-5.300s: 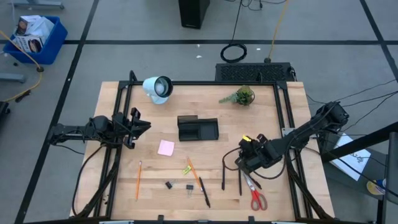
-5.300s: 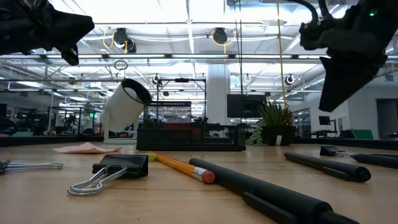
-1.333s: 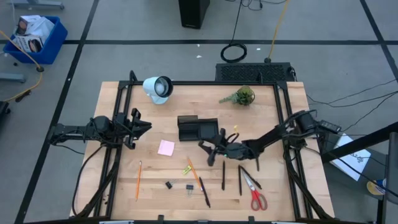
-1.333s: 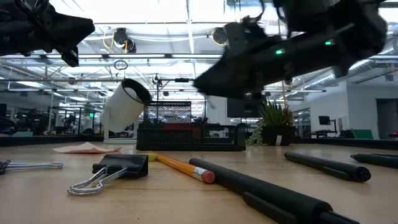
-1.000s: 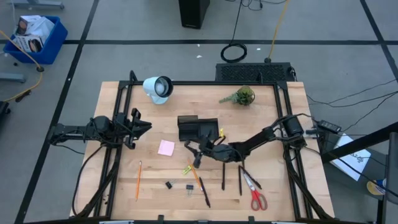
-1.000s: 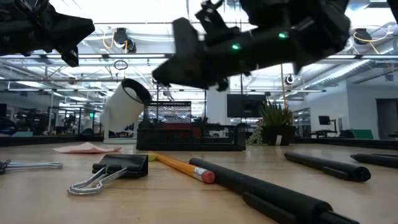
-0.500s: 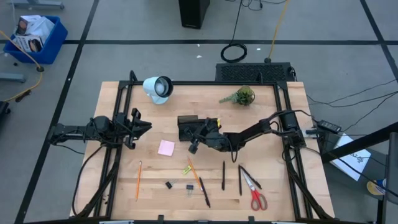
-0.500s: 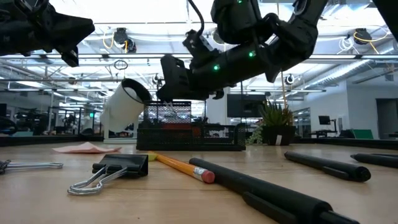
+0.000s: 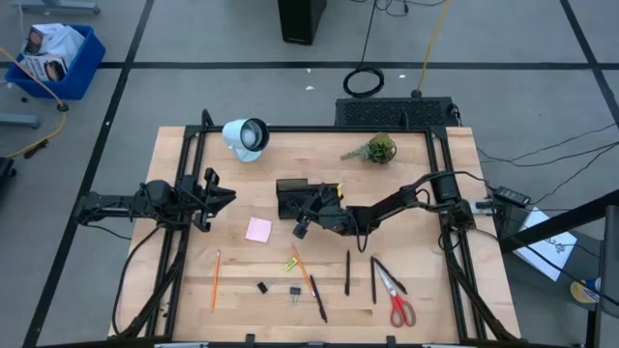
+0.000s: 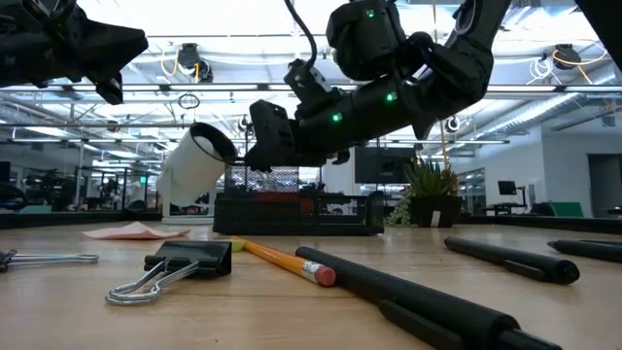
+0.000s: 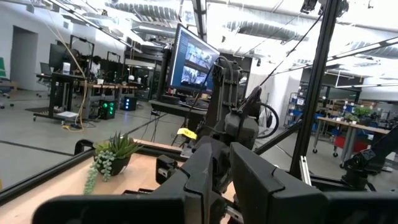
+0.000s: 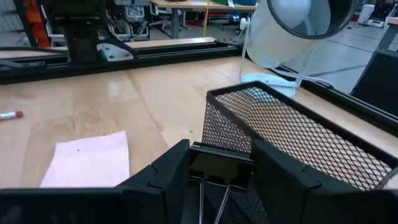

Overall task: Pick and place office supplies into organizer
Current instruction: Put the black binder clip into the black desk organizer, then put the red scissors into the black desk organizer

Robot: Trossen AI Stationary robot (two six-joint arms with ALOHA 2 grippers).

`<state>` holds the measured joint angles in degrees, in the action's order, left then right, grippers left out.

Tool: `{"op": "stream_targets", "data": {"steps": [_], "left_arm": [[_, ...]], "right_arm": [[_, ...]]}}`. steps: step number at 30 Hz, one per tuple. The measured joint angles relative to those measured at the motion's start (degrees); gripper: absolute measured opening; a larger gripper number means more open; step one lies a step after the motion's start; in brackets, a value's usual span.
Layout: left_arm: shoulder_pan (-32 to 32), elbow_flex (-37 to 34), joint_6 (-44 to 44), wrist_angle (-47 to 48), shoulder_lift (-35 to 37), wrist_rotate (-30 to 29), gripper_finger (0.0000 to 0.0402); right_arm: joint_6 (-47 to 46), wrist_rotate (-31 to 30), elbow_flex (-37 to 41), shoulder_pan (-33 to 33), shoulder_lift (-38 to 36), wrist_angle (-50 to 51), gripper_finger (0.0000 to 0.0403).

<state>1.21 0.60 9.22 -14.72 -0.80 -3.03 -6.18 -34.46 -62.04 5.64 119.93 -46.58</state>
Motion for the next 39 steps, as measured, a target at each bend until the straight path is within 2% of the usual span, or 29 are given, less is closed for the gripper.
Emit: {"op": "stream_targets", "data": {"steps": [12, 21, 30, 33, 39], "left_arm": [[0.00, 0.00, 0.00, 0.00, 0.00, 0.00, 0.0063], [0.00, 0.00, 0.00, 0.02, 0.00, 0.00, 0.0063], [0.00, 0.00, -0.33, 0.07, 0.00, -0.02, 0.0063], [0.00, 0.00, -0.44, 0.09, 0.00, -0.02, 0.0063], [0.00, 0.00, -0.44, 0.17, 0.00, -0.02, 0.0063]], "right_arm": [[-0.03, -0.13, 0.00, -0.03, 0.01, 0.09, 0.0171], [-0.21, -0.21, 0.00, 0.08, 0.01, 0.12, 0.0195], [0.20, 0.22, 0.01, 4.18, 0.01, -0.81, 0.0199], [0.18, 4.01, 0.02, 5.82, -0.20, -2.05, 0.0198], [-5.06, 16.54, 0.04, 9.10, -2.30, -0.66, 0.0193]]}}
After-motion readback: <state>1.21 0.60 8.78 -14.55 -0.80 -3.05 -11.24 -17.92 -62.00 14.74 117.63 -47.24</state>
